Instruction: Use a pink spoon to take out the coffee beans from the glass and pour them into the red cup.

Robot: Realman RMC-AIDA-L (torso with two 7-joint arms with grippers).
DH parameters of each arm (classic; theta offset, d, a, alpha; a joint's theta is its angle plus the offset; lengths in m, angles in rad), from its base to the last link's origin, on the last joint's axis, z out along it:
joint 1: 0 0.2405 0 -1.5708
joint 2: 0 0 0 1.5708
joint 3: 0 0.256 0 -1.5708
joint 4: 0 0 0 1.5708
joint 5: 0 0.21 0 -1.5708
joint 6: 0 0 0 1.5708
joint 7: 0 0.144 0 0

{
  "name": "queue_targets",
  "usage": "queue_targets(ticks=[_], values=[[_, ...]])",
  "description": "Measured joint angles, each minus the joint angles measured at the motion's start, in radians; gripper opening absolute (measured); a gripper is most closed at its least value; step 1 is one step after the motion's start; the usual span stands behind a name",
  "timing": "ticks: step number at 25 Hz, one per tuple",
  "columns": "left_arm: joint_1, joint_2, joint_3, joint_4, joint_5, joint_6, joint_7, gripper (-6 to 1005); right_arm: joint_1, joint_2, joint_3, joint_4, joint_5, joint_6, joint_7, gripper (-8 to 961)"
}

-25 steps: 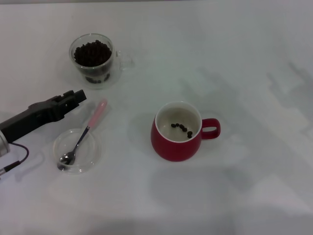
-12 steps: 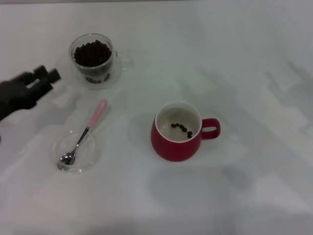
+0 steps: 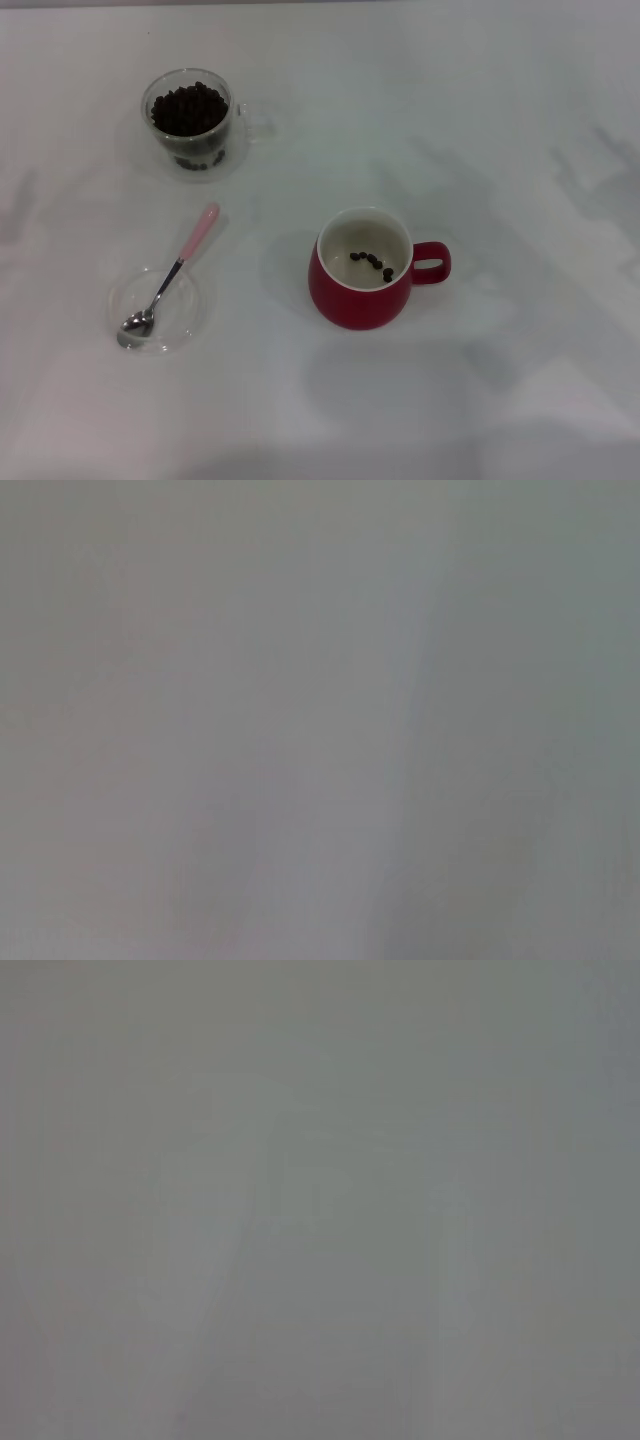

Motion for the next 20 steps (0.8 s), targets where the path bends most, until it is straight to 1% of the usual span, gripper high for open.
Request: queue_targets(ticks=[1, 2, 6, 8, 11, 14, 20], values=[[0.010, -0.001, -0.046, -0.004, -0.005, 0.000, 0.026, 446, -0.001, 0.000, 0.001, 0.004, 0.002, 0.001, 0.000, 659], [0.012, -0.001, -0.056, -0.005, -0.008, 0.000, 0.034, 446, -0.001, 0.000, 0.001, 0.007, 0.002, 0.001, 0.000, 659], [0.036, 0.000, -0.164, -0.032, -0.069, -0.001, 0.125, 446, -0.017, 0.000, 0.002, 0.015, 0.003, -0.005, -0.003, 655], [0.041, 0.000, -0.202, -0.049, -0.105, -0.001, 0.174, 446, -0.026, 0.001, 0.003, 0.016, 0.004, -0.007, -0.007, 653], [0.044, 0.000, -0.229, -0.062, -0.149, -0.002, 0.215, 446, -0.038, 0.002, 0.003, 0.016, 0.004, -0.008, -0.009, 653], [0.046, 0.000, -0.234, -0.067, -0.175, -0.003, 0.244, 446, -0.046, 0.003, 0.003, 0.016, 0.004, -0.010, -0.004, 653], [0.034, 0.001, -0.255, -0.100, -0.188, -0.013, 0.330, 447, -0.064, 0.005, -0.007, 0.016, -0.005, -0.011, 0.001, 653]])
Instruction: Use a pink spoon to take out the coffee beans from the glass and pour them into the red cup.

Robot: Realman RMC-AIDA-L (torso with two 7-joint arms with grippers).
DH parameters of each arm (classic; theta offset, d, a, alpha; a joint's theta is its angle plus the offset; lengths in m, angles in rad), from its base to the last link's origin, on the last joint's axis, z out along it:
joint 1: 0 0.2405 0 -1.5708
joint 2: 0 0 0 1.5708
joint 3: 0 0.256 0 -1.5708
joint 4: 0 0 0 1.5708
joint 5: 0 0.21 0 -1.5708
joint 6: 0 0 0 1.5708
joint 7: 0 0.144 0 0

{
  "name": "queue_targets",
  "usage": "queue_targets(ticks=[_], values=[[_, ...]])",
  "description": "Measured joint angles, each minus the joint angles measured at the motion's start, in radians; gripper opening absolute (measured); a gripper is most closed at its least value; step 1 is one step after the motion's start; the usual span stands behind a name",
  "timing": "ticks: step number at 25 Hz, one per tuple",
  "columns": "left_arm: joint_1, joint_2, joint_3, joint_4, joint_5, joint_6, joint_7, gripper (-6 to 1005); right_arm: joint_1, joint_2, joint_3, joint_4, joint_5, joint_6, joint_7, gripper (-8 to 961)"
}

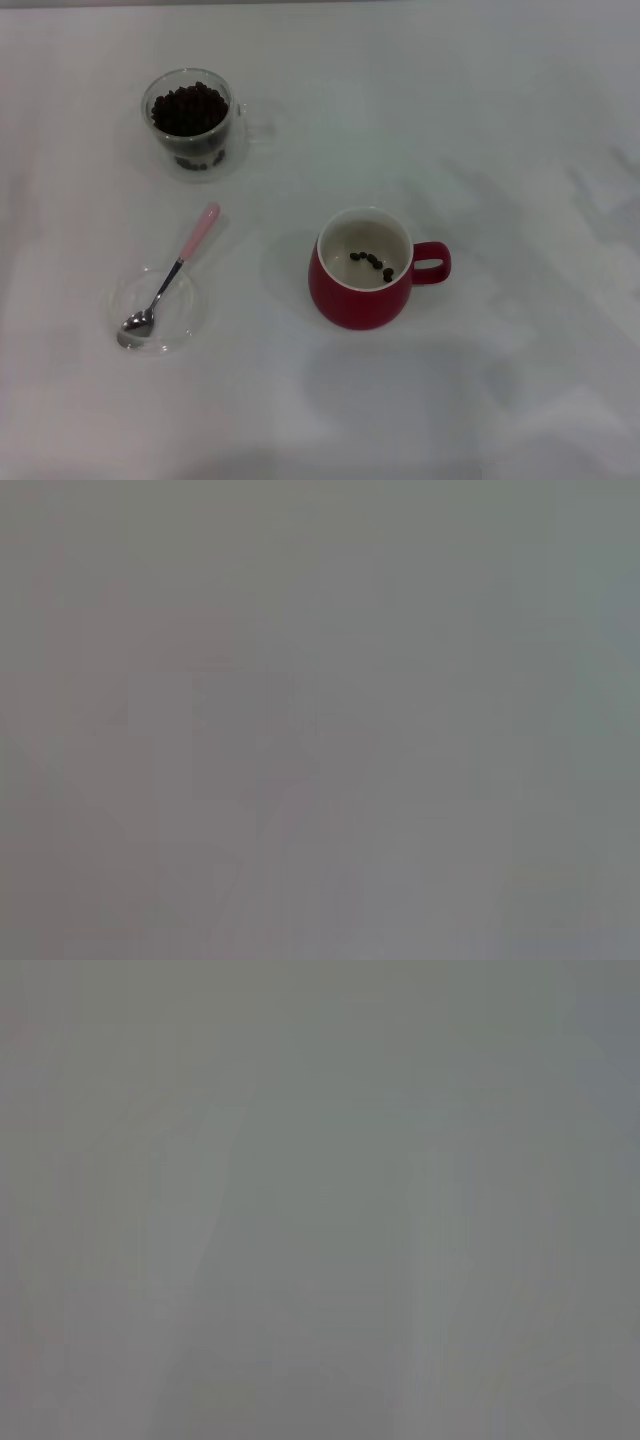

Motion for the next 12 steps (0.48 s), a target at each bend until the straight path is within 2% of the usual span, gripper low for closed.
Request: queue_targets(ticks=[12], values=[[-0.001, -0.005, 0.001, -0.112, -0.079, 0.001, 0.102, 447, 0.013, 0.000, 0.035, -0.021, 0.009, 0.037, 0.012, 653]])
